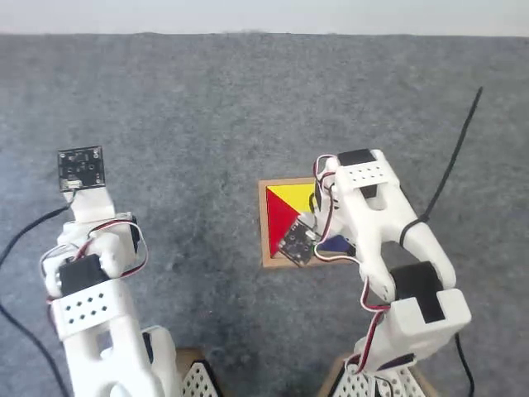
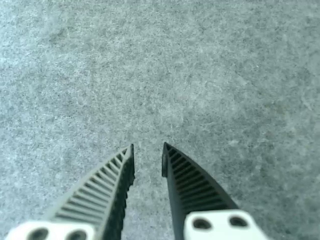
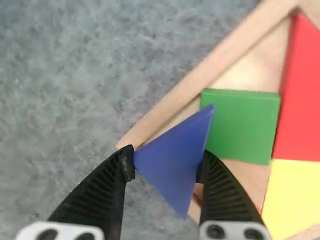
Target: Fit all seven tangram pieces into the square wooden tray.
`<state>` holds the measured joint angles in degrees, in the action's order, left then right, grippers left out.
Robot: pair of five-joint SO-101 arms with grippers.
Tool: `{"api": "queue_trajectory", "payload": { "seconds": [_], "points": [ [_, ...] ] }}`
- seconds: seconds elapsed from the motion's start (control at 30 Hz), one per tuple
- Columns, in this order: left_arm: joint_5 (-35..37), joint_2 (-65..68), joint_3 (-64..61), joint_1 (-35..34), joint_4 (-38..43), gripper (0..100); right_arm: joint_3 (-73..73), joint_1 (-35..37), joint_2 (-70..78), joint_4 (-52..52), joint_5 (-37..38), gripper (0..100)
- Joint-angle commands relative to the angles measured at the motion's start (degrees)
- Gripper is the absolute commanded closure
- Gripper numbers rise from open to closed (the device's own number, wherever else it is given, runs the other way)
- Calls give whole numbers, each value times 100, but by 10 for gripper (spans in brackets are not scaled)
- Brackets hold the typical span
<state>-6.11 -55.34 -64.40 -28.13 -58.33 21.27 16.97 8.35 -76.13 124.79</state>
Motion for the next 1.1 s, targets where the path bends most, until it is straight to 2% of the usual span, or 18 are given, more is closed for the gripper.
{"api": "queue_trajectory", "payload": {
  "seconds": [0.0,0.07,0.2,0.67,0.87,1.07],
  "points": [
    [-53,-123,163,-9,105,909,-149,-110,-145,-171,747,909],
    [-53,-123,171,-9,105,909,-158,-110,-171,-365,1116,909],
    [-53,-123,171,-9,105,909,-325,-84,-145,-391,1380,909],
    [-53,-123,171,-9,105,909,-571,40,-101,-382,1389,903],
    [-53,-123,180,-9,105,909,-589,40,-101,-356,1292,796],
    [-53,-123,180,-9,105,909,-589,-4,-127,-101,1160,790]
  ]
}}
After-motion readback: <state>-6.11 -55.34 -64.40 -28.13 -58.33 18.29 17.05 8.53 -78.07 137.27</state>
